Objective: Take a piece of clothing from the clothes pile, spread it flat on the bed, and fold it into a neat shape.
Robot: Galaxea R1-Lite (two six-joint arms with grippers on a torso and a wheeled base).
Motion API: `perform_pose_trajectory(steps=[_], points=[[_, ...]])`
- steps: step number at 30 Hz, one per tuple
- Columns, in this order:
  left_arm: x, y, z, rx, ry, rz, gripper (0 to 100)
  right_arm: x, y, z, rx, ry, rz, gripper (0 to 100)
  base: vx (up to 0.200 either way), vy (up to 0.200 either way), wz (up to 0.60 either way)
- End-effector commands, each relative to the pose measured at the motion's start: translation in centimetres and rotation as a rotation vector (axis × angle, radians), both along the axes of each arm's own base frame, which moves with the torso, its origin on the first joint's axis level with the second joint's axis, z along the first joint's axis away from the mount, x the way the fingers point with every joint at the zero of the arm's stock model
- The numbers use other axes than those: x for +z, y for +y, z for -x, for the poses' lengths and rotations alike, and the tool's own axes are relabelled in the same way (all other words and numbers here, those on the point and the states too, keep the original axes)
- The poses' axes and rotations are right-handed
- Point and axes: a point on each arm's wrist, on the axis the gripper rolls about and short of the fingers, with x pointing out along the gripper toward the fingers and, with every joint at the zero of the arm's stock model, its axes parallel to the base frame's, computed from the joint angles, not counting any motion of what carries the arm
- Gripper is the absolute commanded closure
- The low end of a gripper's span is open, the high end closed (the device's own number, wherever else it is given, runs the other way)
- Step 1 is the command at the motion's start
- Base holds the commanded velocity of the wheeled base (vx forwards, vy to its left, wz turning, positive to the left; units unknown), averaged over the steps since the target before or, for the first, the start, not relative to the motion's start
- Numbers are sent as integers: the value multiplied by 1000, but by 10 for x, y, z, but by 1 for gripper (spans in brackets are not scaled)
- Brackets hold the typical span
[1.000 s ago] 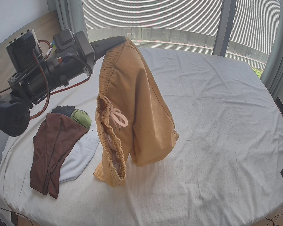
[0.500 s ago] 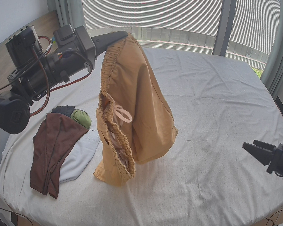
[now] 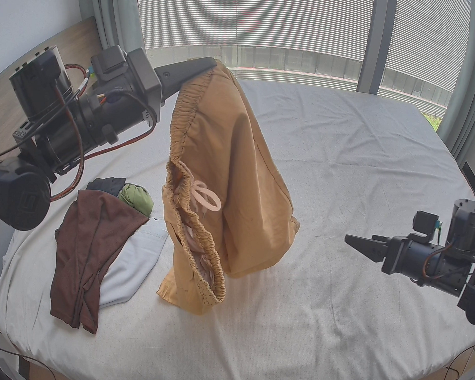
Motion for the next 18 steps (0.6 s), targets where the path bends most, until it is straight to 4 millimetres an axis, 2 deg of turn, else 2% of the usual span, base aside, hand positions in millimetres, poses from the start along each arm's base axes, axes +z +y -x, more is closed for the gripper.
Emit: perform_pose_trajectory(steps=[1, 3, 11, 18], points=[[-1, 2, 6, -2, 5, -3, 100, -35, 13, -34, -7, 89, 1, 0, 0, 0, 0], [-3, 3, 7, -1, 12, -6, 100, -43, 17, -47, -15, 109, -23, 0, 0, 0, 0], [-7, 4, 12, -4, 23, -12, 100, -62, 25, -75, -21, 177, -106, 0, 0, 0, 0], [-16, 3, 13, -8, 41, -20, 100, -83, 27, -87, -14, 210, -149, 0, 0, 0, 0]])
